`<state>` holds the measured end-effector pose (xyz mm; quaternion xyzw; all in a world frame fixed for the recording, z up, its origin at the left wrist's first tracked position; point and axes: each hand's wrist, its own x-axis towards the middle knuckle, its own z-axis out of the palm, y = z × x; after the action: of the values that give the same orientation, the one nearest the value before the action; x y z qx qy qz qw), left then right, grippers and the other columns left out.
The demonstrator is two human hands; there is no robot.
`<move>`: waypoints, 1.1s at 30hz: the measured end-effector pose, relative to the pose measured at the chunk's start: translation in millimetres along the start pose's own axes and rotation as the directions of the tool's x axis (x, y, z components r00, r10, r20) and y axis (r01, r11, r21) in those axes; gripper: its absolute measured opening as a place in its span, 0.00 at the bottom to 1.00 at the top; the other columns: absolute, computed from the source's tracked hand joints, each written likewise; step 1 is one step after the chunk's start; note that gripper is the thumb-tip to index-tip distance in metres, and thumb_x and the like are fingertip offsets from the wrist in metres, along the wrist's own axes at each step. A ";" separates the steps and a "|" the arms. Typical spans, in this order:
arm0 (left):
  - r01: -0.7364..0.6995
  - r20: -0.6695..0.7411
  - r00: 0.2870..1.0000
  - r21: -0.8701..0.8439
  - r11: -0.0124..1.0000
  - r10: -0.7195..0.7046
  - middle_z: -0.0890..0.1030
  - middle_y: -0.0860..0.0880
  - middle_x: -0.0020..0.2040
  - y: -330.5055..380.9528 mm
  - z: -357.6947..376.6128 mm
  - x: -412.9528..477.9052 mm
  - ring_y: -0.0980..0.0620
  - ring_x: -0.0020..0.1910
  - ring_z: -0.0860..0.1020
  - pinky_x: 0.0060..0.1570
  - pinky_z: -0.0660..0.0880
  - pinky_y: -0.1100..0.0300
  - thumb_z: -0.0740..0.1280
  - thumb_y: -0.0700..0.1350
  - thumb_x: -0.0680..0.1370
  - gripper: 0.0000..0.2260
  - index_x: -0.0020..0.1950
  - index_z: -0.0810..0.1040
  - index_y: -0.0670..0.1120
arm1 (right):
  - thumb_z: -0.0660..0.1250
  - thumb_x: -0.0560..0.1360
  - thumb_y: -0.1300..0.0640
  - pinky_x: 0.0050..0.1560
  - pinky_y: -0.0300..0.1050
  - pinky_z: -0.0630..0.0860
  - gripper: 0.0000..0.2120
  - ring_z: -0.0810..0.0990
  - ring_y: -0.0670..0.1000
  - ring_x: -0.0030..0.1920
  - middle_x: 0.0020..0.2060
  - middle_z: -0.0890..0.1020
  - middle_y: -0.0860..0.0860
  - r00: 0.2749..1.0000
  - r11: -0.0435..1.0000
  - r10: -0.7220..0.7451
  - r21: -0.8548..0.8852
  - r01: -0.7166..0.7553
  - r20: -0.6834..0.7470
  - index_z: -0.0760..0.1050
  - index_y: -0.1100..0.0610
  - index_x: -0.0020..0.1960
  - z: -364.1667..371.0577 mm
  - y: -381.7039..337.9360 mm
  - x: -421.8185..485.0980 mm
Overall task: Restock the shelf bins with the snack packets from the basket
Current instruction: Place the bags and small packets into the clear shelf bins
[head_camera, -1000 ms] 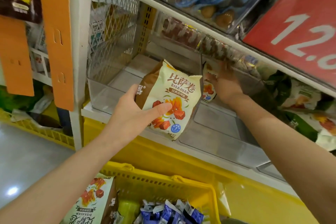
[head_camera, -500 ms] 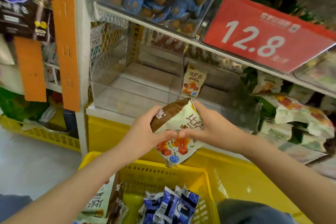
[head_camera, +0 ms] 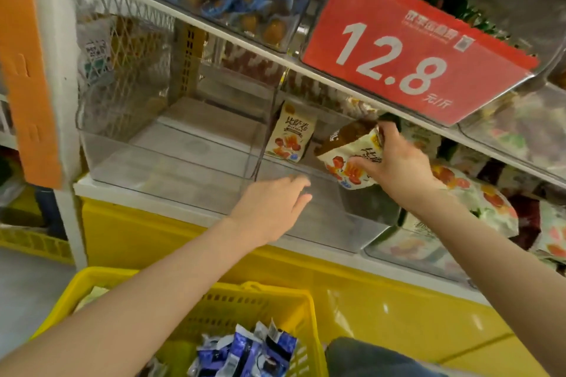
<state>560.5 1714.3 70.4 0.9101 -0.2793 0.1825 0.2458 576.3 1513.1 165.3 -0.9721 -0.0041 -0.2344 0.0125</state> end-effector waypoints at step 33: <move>-0.133 -0.182 0.974 0.005 0.991 0.132 0.82 0.54 0.38 -16.0 18.4 -5.6 0.56 0.36 0.78 0.42 0.73 0.61 0.56 0.49 0.79 0.15 0.43 0.81 0.50 | 0.58 0.80 0.48 0.63 0.54 0.71 0.21 0.73 0.58 0.62 0.64 0.71 0.58 0.984 0.993 0.079 -0.105 -0.063 0.162 0.63 0.56 0.69 105.9 -11.6 87.2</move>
<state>569.4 1718.1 47.4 0.8680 -0.3163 0.2800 0.2611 702.0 1527.6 111.1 -0.9871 0.0412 -0.1522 -0.0279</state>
